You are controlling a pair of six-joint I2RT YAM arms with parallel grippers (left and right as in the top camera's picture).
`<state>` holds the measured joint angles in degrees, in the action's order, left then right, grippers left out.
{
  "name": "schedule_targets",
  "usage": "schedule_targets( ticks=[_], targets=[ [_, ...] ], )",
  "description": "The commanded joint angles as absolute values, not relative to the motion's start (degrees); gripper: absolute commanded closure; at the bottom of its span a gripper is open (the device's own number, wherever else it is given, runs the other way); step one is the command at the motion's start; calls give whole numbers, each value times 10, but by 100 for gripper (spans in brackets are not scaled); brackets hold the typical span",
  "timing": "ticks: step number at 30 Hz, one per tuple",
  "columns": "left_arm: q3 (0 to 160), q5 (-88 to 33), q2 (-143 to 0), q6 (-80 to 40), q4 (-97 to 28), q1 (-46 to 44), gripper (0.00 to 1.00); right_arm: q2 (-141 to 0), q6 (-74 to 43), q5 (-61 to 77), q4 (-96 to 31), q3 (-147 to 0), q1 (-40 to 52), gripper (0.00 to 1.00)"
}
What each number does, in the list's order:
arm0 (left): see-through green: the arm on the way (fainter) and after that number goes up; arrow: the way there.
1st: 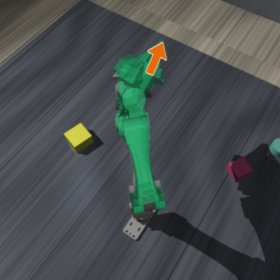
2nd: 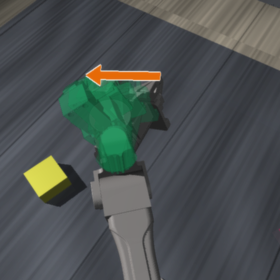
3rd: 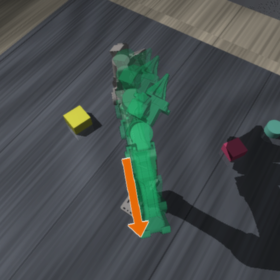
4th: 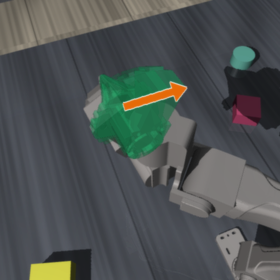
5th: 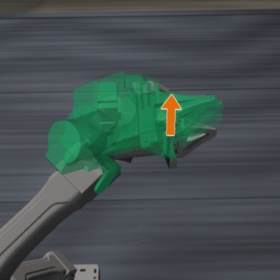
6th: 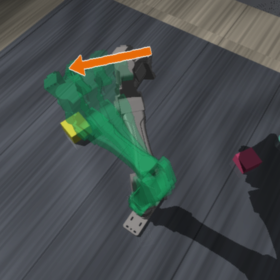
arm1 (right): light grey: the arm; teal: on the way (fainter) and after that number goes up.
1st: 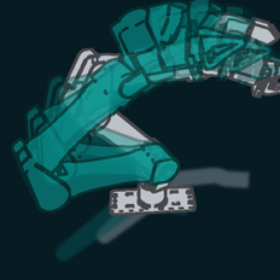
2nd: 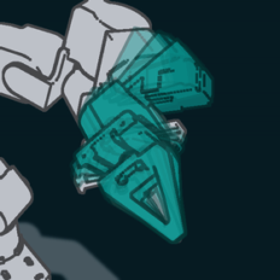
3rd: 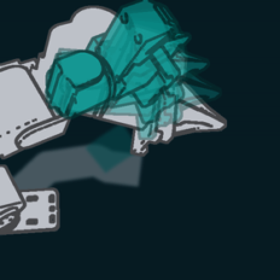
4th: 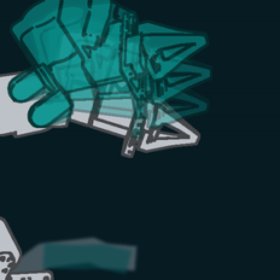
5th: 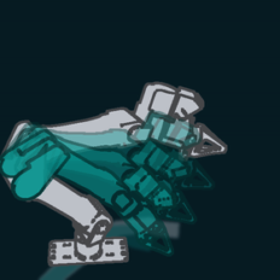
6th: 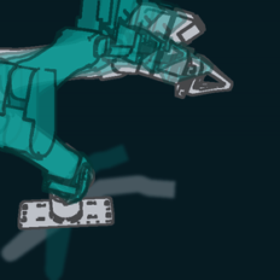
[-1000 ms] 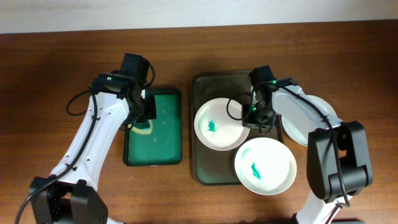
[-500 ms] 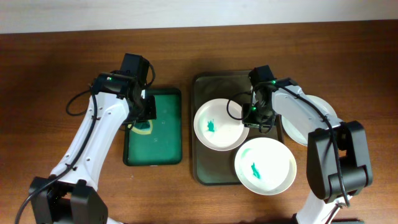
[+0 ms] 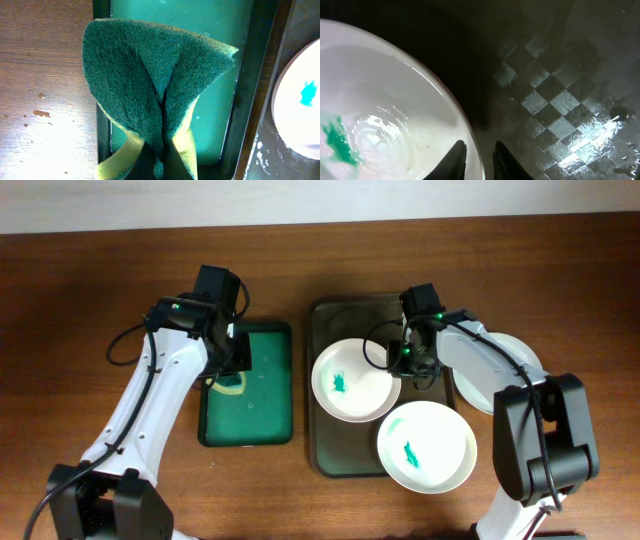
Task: Clean dirty plates on tray and stack at the side
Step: 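Move the right gripper back and grip the middle plate rim, then lower the held sponge onto the middle plate and scrub it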
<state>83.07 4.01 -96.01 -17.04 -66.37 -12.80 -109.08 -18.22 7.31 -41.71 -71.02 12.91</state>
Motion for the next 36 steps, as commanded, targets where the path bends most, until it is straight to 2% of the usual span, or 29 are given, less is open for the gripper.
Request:
schedule_targets(
  ticks=[1, 3, 6, 9, 13, 23, 24, 25, 26, 27, 32, 33, 35, 36],
  targets=[
    [831, 38, -959, -161, -662, -130, 100, -1082, -185, 68, -415, -703, 135, 79],
    [831, 38, -959, -161, -662, -130, 100, -1084, -185, 68, -415, -703, 135, 80],
    [831, 38, -959, -161, -660, -130, 100, -1093, -185, 68, -408, -703, 135, 92],
    [831, 38, -959, -161, -657, -130, 100, -1093, -185, 68, -400, -703, 135, 96],
    [831, 38, -959, -144, -645, -130, 100, -1093, -231, 21, -392, -703, 134, 96],
    [831, 38, -959, -140, -626, -148, 100, -1064, -197, 19, -443, -709, 112, 96],
    [831, 38, -959, -140, -621, -152, 100, -1064, -197, 19, -448, -709, 112, 94],
    [831, 38, -959, -140, -615, -159, 100, -1064, -197, 19, -448, -709, 112, 85],
    [831, 38, -959, -140, -611, -165, 100, -1064, -198, 19, -448, -709, 112, 69],
    [831, 38, -959, -140, -609, -169, 100, -1064, -198, 19, -448, -709, 112, 63],
    [831, 38, -959, -140, -604, -169, 100, -1065, -197, 19, -444, -709, 112, 60],
    [831, 33, -959, -128, -600, -169, 100, -1065, -197, 19, -444, -709, 112, 56],
    [832, -14, -959, -93, -595, -169, 100, -1065, -188, 19, -444, -709, 112, 43],
    [832, -44, -959, -80, -591, -169, 100, -1064, -173, 19, -443, -709, 112, 41]
  ],
)
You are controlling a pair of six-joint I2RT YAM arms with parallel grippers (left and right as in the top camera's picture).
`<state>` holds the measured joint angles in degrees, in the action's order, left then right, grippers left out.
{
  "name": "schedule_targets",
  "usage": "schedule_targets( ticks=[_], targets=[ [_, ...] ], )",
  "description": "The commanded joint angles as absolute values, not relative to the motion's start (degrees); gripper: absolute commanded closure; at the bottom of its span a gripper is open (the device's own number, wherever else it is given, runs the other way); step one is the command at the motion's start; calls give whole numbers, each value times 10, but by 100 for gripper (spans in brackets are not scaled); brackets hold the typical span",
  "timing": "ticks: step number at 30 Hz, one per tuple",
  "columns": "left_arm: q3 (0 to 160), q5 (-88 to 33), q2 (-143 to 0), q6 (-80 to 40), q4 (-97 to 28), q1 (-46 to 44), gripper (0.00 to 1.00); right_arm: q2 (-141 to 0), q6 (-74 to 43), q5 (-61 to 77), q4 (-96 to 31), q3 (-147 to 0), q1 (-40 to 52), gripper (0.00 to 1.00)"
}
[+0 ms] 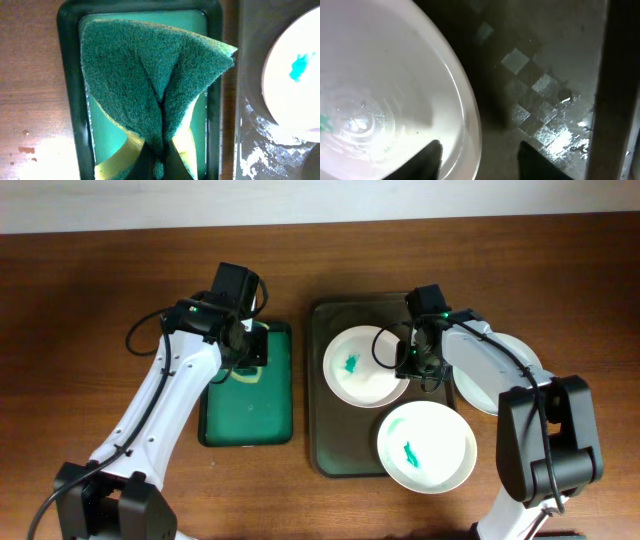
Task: Clean dirty plates on tray and stack at the side
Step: 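Lower the held sponge onto the middle plate and scrub it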
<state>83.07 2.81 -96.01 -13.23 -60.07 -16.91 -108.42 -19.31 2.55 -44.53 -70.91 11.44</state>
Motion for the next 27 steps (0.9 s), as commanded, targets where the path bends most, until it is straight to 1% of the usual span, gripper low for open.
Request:
schedule_targets(
  ticks=[1, 2, 4, 6, 8, 10, 11, 13, 14, 15, 16, 18, 20, 21, 22, 24, 26, 27],
  targets=[
    [835, -67, -959, -67, -585, -168, 100, -1064, -167, 19, -444, -712, 111, 39],
    [849, -94, -959, -49, -578, -168, 100, -1064, -164, 30, -450, -717, 108, 37],
    [912, -110, -961, -46, -596, -168, 100, -1064, -125, 100, -464, -733, 100, 36],
    [984, -129, -977, -46, -630, -169, 100, -1064, -124, 103, -469, -736, 96, 37],
    [1020, -154, -995, -46, -638, -170, 100, -1064, -124, 102, -474, -735, 96, 39],
    [1018, -166, -1010, -46, -630, -184, 100, -1065, -124, 86, -474, -733, 96, 49],
    [1018, -166, -1020, -46, -629, -196, 100, -1065, -124, 82, -471, -730, 97, 52],
    [1018, -166, -1040, -46, -622, -216, 100, -1065, -124, 82, -460, -719, 97, 54],
    [1018, -165, -1056, -46, -615, -230, 100, -1065, -124, 82, -451, -714, 97, 59],
    [1018, -166, -1074, -46, -605, -242, 100, -1065, -124, 82, -445, -712, 97, 69],
    [1018, -166, -1090, -46, -595, -253, 100, -1065, -124, 82, -444, -712, 97, 69],
    [1018, -166, -1114, -46, -571, -268, 100, -1066, -124, 77, -443, -712, 97, 65],
    [1018, -165, -1135, -46, -551, -280, 100, -1069, -125, 53, -441, -712, 97, 67],
    [1018, -165, -1147, -46, -544, -288, 100, -1072, -125, 53, -442, -712, 97, 73],
    [1018, -165, -1154, -46, -540, -291, 100, -1072, -125, 53, -441, -710, 97, 75],
    [1018, -165, -1171, -46, -529, -295, 100, -1072, -125, 53, -441, -708, 97, 93],
    [1018, -165, -1177, -46, -523, -295, 100, -1072, -125, 62, -440, -707, 97, 93],
    [1018, -166, -1178, -46, -521, -295, 100, -1071, -124, 67, -440, -710, 96, 85]
  ],
)
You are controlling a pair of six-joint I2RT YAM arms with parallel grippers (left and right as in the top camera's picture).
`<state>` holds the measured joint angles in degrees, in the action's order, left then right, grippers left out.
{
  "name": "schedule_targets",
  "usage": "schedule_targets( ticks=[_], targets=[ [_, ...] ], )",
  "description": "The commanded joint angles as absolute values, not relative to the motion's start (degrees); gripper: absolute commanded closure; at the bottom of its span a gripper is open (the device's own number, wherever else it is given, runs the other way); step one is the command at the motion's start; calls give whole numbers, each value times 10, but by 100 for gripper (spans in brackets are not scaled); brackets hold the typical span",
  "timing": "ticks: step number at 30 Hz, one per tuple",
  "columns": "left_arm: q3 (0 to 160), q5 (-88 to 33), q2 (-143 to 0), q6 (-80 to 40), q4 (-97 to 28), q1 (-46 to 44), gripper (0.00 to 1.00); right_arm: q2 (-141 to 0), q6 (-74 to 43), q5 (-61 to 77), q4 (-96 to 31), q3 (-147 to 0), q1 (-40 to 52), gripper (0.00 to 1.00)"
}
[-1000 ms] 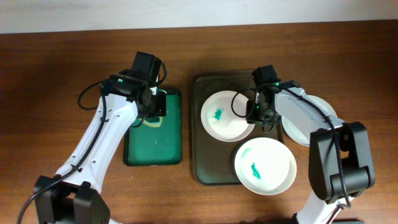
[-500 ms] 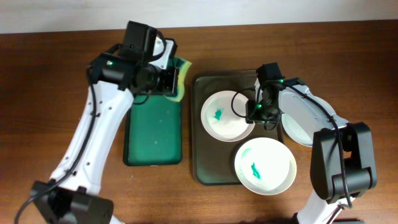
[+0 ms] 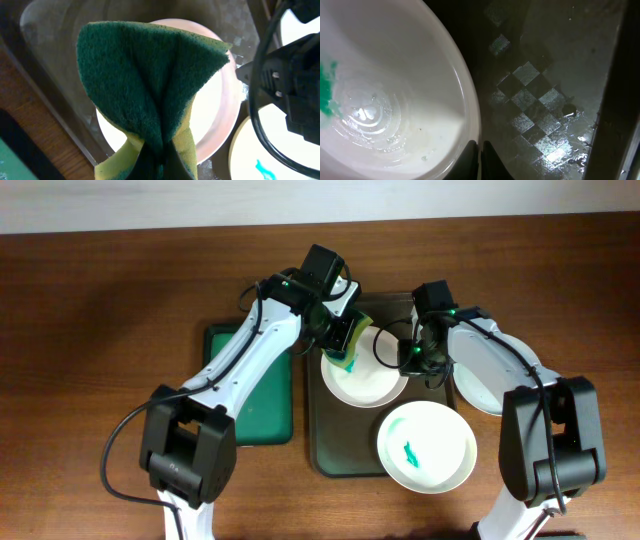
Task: Clean dirty plates on tray and stack at the side
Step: 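Lower the held sponge onto the middle plate and scrub it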
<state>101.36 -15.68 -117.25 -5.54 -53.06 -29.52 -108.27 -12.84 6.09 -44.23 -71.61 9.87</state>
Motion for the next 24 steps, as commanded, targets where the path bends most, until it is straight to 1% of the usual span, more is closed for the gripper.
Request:
schedule_targets(
  ticks=[1, 2, 3, 6, 9, 11, 14, 15, 18, 20, 23, 24],
  targets=[
    [1018, -165, -1178, -46, -516, -295, 100, -1068, -124, 90, -448, -720, 92, 68],
    [1018, -164, -1178, -46, -512, -295, 100, -1065, -124, 113, -460, -733, 85, 60],
    [1018, -161, -1178, -46, -512, -295, 100, -1064, -124, 123, -475, -746, 77, 60],
    [1017, -159, -1184, -46, -510, -300, 100, -1062, -124, 137, -514, -772, 45, 60],
    [1017, -115, -1201, -47, -508, -309, 100, -1062, -99, 172, -533, -770, 28, 61],
    [1017, -116, -1222, -51, -504, -314, 100, -1062, -98, 172, -526, -760, 34, 58],
    [1017, -116, -1247, -51, -501, -315, 100, -1062, -99, 172, -491, -737, 42, 58],
    [1017, -116, -1250, -51, -501, -315, 100, -1062, -99, 172, -476, -726, 42, 59],
    [1017, -116, -1255, -51, -501, -315, 100, -1062, -99, 174, -425, -691, 42, 65],
    [1017, -115, -1255, -51, -501, -315, 100, -1062, -99, 175, -393, -668, 42, 67],
    [1017, -116, -1255, -51, -501, -315, 100, -1062, -100, 200, -359, -645, 42, 76],
    [1017, -116, -1255, -51, -501, -315, 100, -1062, -110, 199, -349, -638, 42, 76]
  ],
)
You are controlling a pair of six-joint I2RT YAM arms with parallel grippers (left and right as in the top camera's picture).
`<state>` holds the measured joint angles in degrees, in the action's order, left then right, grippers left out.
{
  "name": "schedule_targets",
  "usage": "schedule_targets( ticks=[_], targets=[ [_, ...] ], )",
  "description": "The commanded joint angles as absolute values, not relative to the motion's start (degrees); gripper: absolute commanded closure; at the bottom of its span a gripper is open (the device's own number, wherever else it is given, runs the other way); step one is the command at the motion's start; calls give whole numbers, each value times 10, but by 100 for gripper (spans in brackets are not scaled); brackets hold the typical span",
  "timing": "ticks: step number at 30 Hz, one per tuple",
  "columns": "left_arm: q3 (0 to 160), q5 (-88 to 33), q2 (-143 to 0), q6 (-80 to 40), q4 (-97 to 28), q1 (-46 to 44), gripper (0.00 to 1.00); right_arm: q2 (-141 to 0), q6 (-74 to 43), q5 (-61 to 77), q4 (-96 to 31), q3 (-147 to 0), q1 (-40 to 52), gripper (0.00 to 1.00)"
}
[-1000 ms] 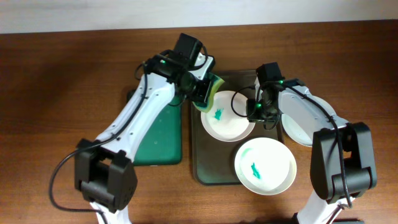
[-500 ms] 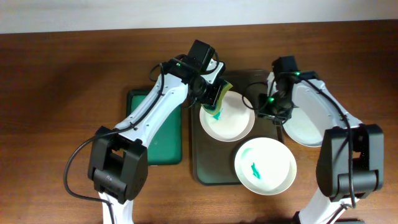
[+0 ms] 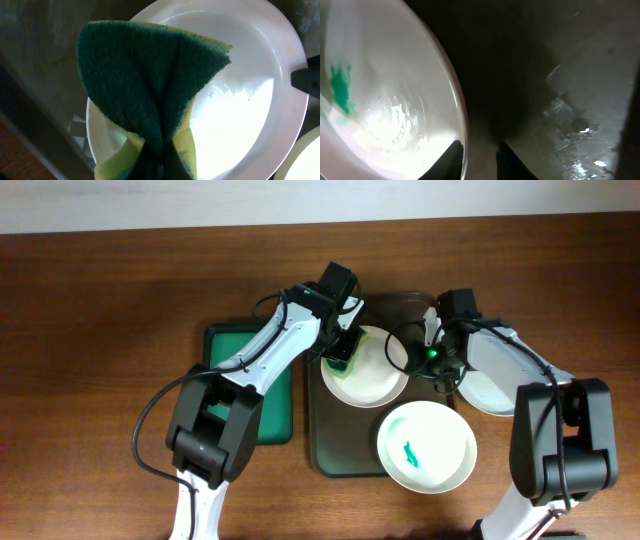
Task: Clean dirty plates on tray and stack at the side
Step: 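Lower the held sponge onto the middle plate and scrub it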
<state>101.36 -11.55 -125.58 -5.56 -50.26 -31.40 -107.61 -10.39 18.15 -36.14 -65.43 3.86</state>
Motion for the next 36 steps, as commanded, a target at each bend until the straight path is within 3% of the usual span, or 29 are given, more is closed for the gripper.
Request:
schedule_targets(
  ticks=[1, 4, 26, 36],
  targets=[
    [1017, -115, -1255, -51, -501, -315, 100, -1062, -110, 200, -342, -633, 42, 81],
    [1017, -115, -1255, -51, -499, -315, 100, -1062, -125, 200, -339, -632, 42, 96],
    [1013, -15, -1333, -82, -481, -352, 100, -1062, -125, 199, -353, -632, 42, 96],
    [1046, -423, -1350, -54, -525, -331, 100, -1062, -125, 200, -353, -632, 42, 96]
  ],
)
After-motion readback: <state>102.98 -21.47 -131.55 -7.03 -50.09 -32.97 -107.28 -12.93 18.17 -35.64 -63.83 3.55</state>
